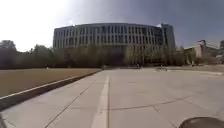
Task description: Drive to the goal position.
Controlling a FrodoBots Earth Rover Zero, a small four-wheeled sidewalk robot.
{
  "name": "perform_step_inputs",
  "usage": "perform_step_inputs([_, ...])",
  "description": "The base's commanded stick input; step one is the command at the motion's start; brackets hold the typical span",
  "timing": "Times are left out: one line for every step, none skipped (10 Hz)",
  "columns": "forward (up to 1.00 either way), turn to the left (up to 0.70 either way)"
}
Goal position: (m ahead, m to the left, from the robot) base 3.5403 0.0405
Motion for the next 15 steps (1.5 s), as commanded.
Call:
perform_step_inputs([0.70,0.00])
perform_step_inputs([0.70,0.00])
perform_step_inputs([0.70,0.00])
perform_step_inputs([0.70,0.00])
perform_step_inputs([0.70,0.00])
perform_step_inputs([0.70,0.00])
perform_step_inputs([0.70,0.00])
perform_step_inputs([0.70,0.00])
perform_step_inputs([0.70,0.00])
perform_step_inputs([0.70,0.00])
perform_step_inputs([0.70,0.00])
perform_step_inputs([0.70,0.00])
perform_step_inputs([0.70,0.00])
perform_step_inputs([0.70,0.00])
perform_step_inputs([0.70,0.00])
